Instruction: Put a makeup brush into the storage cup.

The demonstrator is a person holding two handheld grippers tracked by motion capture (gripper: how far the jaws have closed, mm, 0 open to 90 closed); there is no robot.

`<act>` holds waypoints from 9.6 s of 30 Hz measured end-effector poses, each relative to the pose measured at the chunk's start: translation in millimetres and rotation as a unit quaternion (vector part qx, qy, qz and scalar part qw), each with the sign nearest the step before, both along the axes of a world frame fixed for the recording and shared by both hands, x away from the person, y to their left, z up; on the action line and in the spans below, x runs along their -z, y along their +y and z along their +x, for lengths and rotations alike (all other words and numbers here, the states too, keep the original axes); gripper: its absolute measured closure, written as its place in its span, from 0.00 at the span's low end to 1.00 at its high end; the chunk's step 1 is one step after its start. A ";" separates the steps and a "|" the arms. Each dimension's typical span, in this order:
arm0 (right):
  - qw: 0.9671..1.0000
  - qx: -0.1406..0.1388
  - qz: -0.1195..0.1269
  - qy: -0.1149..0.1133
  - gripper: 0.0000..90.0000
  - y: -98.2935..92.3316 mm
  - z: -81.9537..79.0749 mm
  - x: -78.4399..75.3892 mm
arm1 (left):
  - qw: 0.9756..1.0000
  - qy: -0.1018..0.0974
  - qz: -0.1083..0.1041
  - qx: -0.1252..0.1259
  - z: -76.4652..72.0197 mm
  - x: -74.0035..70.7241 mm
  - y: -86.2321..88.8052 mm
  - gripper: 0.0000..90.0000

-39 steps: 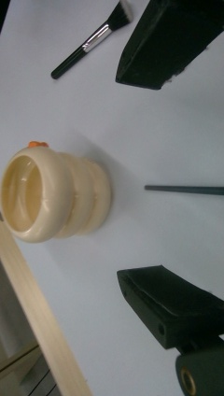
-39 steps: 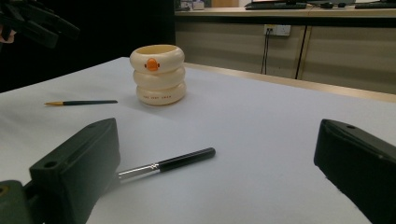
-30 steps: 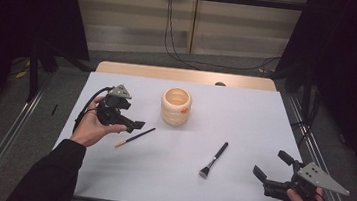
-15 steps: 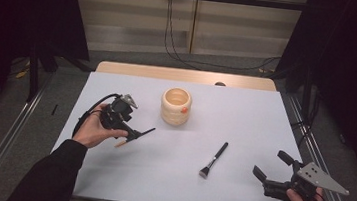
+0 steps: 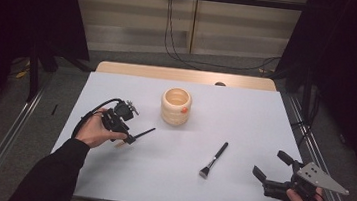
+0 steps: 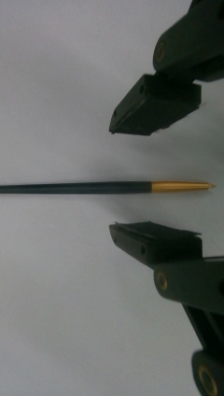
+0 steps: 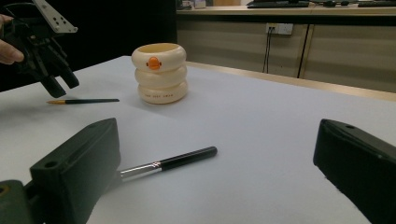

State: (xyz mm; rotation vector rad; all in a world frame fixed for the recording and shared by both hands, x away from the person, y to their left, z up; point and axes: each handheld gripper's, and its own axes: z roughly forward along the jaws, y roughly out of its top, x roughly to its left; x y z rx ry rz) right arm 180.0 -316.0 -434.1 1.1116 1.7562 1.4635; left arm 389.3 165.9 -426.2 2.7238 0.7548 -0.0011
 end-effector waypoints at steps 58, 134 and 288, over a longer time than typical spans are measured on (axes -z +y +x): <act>1.000 0.001 0.002 0.007 0.00 0.5 0.7 0.8 | 0.998 0.028 0.048 -0.007 5.4 17.1 -3.0 0.93; 1.000 0.005 0.005 0.005 0.01 0.3 0.7 1.0 | 0.917 -0.173 -0.345 -0.104 -60.4 -25.2 38.1 0.93; 0.947 -0.290 -0.100 0.099 0.14 57.4 60.3 -51.8 | 0.973 -0.032 -0.153 0.168 -97.6 -51.0 -124.0 0.93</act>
